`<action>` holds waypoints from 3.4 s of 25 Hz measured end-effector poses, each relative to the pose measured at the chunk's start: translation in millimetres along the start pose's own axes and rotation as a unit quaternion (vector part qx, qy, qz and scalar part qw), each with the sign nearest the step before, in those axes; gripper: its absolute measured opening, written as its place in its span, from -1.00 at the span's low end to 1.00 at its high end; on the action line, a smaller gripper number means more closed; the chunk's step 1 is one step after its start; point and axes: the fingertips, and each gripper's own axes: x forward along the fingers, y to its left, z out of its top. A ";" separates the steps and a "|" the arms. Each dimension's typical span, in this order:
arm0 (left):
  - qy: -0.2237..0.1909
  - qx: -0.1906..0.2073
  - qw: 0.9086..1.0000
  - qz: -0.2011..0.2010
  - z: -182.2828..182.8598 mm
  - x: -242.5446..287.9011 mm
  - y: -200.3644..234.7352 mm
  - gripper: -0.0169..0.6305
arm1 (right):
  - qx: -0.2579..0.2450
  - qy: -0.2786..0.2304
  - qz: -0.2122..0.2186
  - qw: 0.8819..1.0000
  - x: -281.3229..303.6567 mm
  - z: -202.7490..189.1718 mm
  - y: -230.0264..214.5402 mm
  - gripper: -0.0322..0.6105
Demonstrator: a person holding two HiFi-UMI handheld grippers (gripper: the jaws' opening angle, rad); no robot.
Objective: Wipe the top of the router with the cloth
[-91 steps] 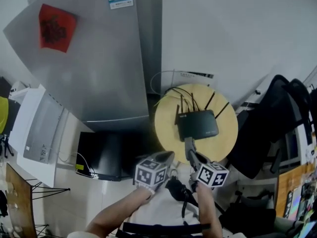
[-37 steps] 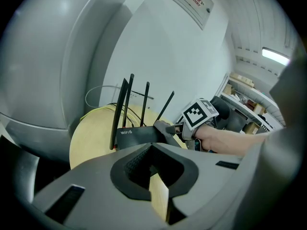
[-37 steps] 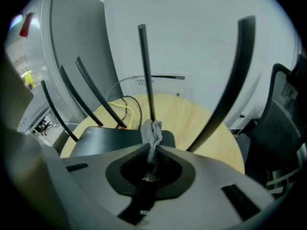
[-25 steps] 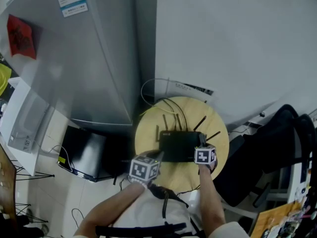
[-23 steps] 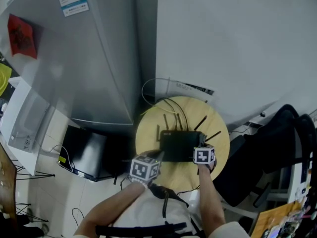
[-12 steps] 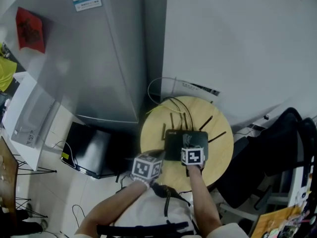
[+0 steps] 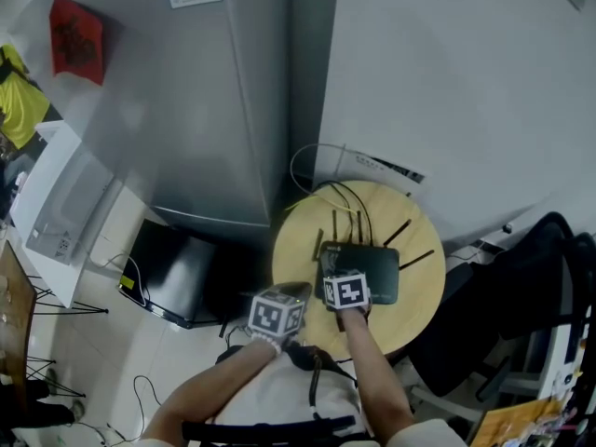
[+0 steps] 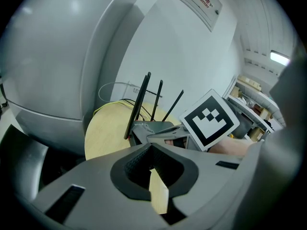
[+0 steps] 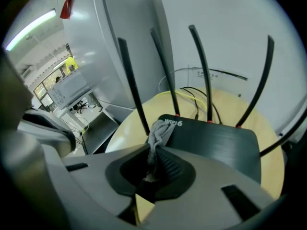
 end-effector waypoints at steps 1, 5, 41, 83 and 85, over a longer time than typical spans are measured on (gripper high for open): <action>0.000 -0.001 1.000 0.000 -0.1 -0.4 -0.1 -0.95 | 0.001 -0.001 0.008 1.000 -1.5 1.2 4.8 -0.79; 0.000 0.000 1.000 -0.001 -0.6 -0.2 -1.0 -0.95 | 0.007 0.005 0.024 1.000 -2.8 -4.5 14.3 -0.79; 0.025 0.015 0.999 -0.022 -9.4 32.0 -29.9 -0.95 | 0.158 -0.013 -0.143 0.977 -90.2 -117.9 -160.0 -0.79; 0.047 0.018 0.996 -0.078 -18.1 44.2 -58.5 -0.95 | 0.107 -0.033 -0.139 0.984 -118.9 -104.2 -181.2 -0.79; 0.051 0.023 0.995 -0.081 -17.1 48.5 -61.8 -0.95 | 0.104 -0.026 -0.147 0.983 -115.7 -106.5 -197.2 -0.79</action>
